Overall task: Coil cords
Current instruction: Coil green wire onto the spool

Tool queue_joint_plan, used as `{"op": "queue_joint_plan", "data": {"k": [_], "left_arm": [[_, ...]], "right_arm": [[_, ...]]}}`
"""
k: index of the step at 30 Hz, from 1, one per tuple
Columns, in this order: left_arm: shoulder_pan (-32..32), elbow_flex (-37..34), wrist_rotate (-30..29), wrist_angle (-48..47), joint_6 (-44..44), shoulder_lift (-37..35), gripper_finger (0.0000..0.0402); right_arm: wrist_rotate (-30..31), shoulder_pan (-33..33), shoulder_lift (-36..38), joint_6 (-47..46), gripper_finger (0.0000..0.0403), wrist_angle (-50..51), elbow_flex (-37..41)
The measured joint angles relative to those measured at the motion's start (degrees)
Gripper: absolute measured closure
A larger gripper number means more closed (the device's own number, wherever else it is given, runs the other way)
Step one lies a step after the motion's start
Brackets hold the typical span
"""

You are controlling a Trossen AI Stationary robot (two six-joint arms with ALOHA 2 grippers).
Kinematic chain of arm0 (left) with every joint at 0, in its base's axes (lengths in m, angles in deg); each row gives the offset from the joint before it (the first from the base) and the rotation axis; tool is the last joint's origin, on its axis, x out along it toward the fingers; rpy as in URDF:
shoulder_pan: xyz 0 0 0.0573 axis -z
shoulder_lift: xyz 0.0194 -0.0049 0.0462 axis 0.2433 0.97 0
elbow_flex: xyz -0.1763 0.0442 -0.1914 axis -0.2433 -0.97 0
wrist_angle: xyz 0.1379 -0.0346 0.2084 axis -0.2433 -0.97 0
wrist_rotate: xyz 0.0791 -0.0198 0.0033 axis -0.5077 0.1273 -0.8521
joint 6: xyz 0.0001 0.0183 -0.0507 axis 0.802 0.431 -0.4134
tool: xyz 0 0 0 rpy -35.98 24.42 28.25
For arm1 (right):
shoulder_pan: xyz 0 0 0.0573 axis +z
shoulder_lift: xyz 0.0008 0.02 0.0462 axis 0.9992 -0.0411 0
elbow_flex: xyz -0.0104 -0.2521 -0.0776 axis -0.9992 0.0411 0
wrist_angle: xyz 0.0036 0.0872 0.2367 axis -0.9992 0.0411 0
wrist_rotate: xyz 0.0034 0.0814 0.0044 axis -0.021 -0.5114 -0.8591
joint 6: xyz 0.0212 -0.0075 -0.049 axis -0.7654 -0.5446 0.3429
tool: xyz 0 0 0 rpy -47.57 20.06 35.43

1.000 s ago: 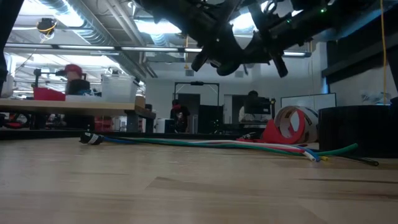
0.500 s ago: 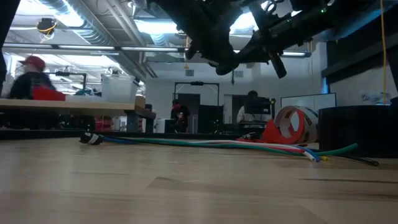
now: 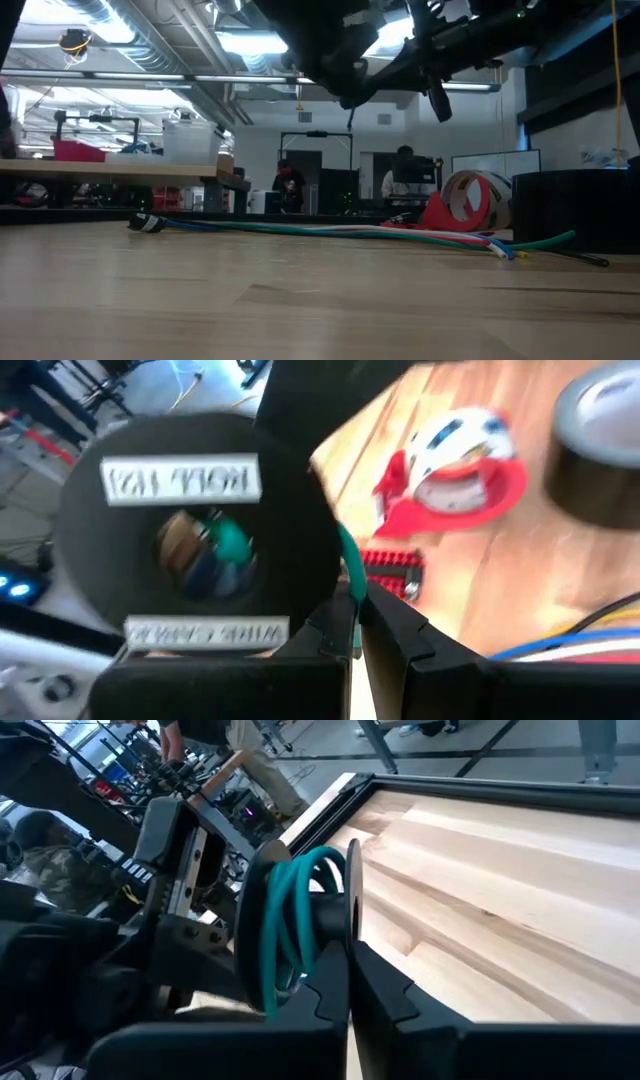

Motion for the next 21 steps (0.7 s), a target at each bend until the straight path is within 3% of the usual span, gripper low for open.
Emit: {"op": "queue_joint_plan", "data": {"k": [10,15,21], "left_arm": [[0.7,0.0,-3.6,-4.6,0.0,0.0,0.0398],[0.6,0.0,-6.9,-7.6,0.4,0.0,0.0392],[1.0,0.0,-7.2,-6.8,5.1,0.0,0.0395]], "right_arm": [[-3.1,0.0,1.4,-1.5,0.0402,1.0,0.0],[-8.1,0.1,2.7,-2.6,0.0402,1.1,0.0],[-9.7,0.0,3.0,-3.1,0.0403,3.4,0.0]]}}
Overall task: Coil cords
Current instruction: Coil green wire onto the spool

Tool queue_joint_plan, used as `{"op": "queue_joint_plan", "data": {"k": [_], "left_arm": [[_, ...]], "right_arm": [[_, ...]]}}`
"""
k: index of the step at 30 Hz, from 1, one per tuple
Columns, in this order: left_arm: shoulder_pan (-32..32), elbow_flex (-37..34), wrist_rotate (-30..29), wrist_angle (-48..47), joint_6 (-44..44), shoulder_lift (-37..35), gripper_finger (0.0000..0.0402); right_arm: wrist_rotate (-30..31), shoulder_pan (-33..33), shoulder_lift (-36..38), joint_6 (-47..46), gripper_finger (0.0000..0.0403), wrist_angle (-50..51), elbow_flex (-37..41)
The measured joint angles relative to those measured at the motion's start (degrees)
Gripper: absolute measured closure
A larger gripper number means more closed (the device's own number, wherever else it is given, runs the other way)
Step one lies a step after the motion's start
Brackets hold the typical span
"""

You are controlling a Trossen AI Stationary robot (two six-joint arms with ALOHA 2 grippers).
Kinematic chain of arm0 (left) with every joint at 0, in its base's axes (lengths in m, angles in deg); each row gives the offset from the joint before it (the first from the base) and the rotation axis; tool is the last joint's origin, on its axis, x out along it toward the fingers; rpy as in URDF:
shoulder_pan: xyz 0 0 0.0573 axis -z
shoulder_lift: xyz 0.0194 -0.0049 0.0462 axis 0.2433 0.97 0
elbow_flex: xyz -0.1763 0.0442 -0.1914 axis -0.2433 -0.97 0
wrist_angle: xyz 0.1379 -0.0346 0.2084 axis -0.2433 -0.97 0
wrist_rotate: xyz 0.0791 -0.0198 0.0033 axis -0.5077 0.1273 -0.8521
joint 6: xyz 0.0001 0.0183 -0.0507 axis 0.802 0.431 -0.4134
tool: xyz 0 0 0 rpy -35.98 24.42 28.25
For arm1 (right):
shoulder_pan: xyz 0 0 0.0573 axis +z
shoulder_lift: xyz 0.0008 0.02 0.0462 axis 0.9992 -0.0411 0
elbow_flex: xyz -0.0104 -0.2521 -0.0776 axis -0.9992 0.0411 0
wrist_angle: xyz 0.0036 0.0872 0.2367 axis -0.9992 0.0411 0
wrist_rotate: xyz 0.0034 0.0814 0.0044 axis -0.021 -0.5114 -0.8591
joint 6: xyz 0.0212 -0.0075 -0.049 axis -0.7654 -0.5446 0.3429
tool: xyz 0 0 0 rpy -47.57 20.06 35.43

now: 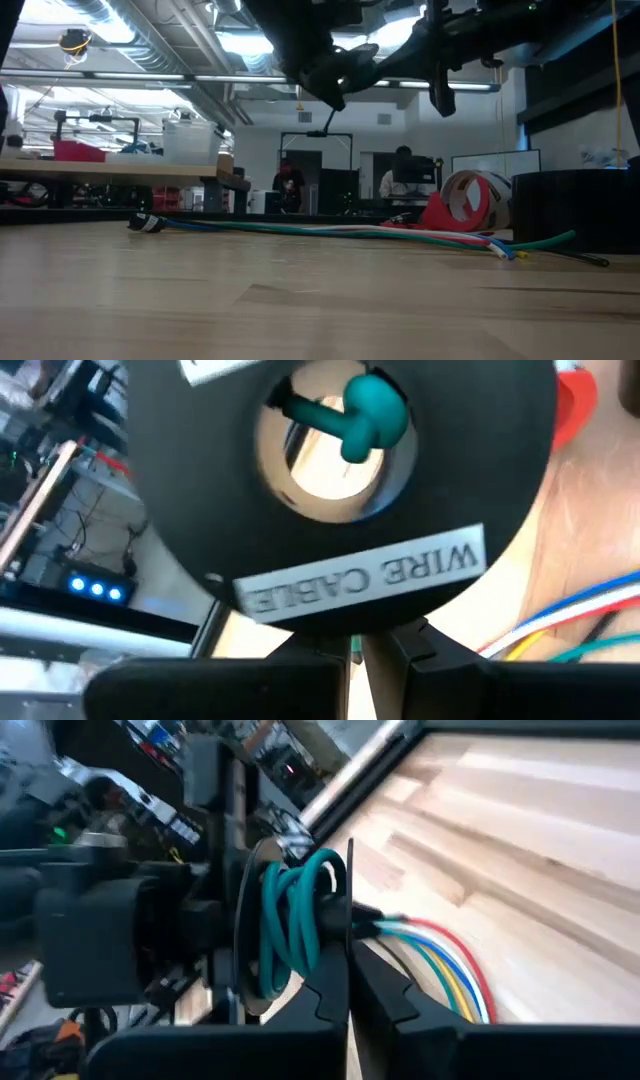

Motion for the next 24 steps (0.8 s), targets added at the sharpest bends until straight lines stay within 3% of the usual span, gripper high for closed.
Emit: {"op": "queue_joint_plan", "data": {"k": [12,24], "left_arm": [[2.9,-0.1,-6.6,-0.6,6.9,0.1,0.0396],[2.5,-0.1,-6.2,-4.2,2.4,0.1,0.0392]], "right_arm": [[-5.1,0.0,0.1,-0.2,0.0403,5.3,0.0],[-6.3,0.0,0.1,-1.2,0.0403,7.6,0.0]]}}
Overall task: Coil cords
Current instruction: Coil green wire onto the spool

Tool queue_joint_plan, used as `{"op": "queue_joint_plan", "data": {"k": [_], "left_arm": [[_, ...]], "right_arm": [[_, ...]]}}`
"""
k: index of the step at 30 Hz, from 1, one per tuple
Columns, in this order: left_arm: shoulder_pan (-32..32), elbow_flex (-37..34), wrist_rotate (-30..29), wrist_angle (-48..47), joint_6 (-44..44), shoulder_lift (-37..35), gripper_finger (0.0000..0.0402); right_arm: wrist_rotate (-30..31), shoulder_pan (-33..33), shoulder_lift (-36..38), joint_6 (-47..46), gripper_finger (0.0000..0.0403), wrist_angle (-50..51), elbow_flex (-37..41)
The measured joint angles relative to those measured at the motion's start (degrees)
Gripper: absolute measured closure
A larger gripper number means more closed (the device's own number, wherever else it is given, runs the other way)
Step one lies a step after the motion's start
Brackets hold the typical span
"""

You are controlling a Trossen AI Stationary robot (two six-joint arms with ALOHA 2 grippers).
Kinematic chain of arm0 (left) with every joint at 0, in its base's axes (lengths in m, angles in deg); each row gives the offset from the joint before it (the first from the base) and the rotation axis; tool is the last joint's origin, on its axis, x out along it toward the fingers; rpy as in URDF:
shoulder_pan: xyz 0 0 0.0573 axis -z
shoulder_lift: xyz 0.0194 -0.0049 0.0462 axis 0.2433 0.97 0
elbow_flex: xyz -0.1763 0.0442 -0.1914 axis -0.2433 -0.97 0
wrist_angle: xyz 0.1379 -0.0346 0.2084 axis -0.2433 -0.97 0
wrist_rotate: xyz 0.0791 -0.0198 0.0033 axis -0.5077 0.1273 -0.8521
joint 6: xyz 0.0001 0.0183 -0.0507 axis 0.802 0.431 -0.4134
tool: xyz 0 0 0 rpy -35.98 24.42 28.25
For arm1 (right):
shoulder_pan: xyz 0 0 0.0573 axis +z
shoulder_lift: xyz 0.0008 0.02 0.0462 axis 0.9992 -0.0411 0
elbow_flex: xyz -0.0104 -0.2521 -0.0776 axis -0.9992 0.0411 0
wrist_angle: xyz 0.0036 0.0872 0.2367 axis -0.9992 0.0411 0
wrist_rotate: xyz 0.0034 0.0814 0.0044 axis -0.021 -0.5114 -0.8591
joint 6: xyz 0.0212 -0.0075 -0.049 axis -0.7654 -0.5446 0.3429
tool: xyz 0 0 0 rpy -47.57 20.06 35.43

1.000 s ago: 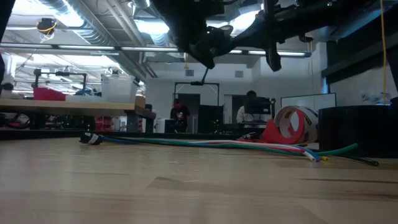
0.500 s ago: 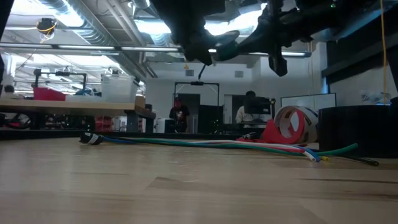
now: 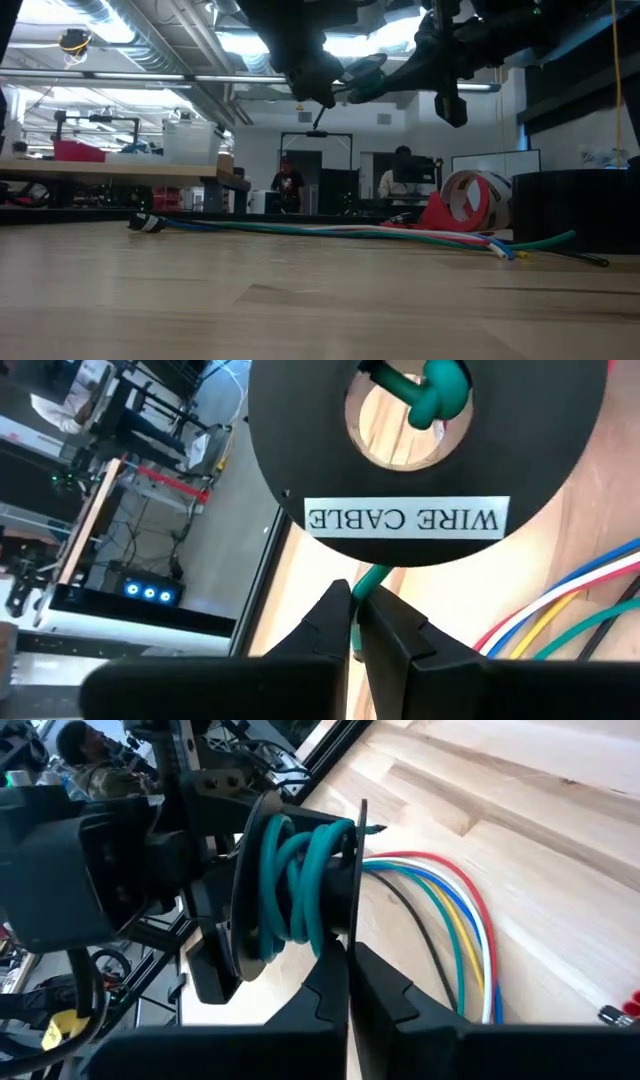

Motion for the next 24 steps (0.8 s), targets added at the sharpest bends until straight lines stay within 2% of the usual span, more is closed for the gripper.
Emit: {"op": "queue_joint_plan", "data": {"k": [8,12,16,24], "left_arm": [[-0.4,0.0,-0.6,1.2,0.6,0.0,0.0333],[-0.8,0.0,-0.4,2.0,1.5,0.0,0.0321],[-0.9,0.0,-0.2,3.9,1.5,0.0,0.0331],[0.5,0.0,0.1,7.8,3.2,0.0,0.0376]], "right_arm": [[-2.3,0.1,0.0,0.0,0.0403,0.3,0.0],[-3.3,0.1,0.0,0.1,0.0403,0.3,0.0],[-3.2,0.1,0.0,0.0,0.0403,0.6,0.0],[-3.1,0.1,-0.1,0.1,0.0403,0.5,0.1]]}}
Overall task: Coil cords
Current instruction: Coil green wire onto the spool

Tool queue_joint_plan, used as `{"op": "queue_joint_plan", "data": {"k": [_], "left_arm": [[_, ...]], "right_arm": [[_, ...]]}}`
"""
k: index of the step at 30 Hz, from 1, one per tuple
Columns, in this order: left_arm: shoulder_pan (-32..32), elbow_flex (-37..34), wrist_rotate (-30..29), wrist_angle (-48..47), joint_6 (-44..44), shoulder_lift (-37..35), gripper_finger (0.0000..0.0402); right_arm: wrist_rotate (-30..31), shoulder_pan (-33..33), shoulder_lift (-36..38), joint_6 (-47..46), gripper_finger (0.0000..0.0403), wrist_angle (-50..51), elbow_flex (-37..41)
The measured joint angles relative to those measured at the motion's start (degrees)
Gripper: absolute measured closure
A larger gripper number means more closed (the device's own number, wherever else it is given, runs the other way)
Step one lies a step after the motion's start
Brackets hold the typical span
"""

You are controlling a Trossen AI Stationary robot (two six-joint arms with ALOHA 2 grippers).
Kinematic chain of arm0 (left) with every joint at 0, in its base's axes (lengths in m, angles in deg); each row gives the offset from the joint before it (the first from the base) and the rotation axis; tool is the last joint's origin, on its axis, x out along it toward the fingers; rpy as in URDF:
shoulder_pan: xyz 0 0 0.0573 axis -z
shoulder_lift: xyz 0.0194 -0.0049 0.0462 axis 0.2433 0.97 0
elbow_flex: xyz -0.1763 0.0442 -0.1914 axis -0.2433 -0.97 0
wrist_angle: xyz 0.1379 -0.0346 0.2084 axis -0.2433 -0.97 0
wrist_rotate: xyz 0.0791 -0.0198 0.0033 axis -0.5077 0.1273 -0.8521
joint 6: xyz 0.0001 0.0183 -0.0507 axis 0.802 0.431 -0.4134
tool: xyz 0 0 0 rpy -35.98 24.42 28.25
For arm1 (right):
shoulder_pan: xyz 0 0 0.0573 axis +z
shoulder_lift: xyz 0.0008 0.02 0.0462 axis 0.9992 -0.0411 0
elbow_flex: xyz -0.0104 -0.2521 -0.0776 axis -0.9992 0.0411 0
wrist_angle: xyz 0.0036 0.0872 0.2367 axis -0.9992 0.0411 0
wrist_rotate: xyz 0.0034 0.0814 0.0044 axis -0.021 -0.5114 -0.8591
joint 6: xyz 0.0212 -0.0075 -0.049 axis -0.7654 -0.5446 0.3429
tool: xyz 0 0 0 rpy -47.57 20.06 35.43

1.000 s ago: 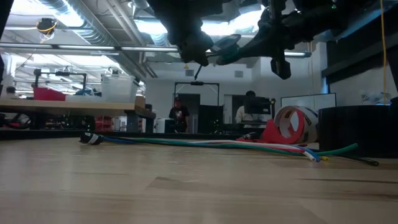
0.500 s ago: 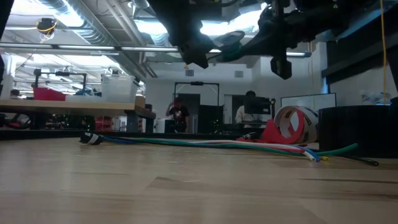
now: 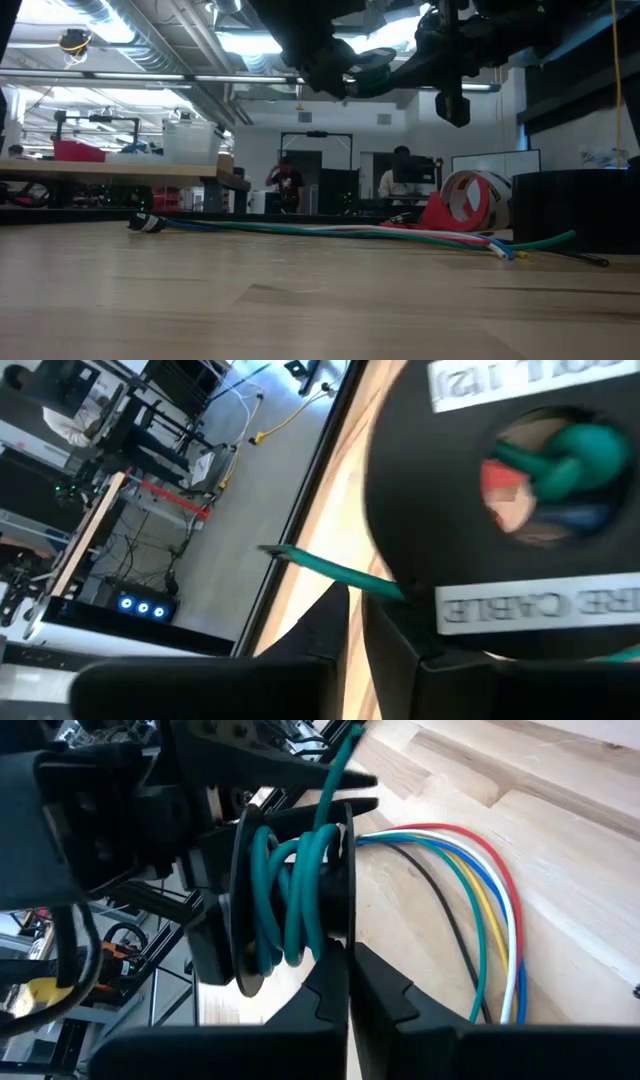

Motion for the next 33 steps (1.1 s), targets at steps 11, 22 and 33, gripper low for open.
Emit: {"op": "queue_joint_plan", "data": {"k": [11,22,33], "left_arm": [[0.3,0.0,0.0,1.2,-0.4,0.0,0.0398],[0.6,0.0,-0.3,1.1,-2.5,0.0,0.0401],[-4.1,0.0,7.7,-0.7,-7.9,-3.4,0.0401]], "right_arm": [[0.4,0.0,0.0,0.0,0.0402,-0.1,0.0],[-0.8,-1.9,0.0,-1.3,0.0402,-1.6,0.0],[-10.2,-11.7,-0.3,-2.9,0.0402,-7.8,0.0]]}}
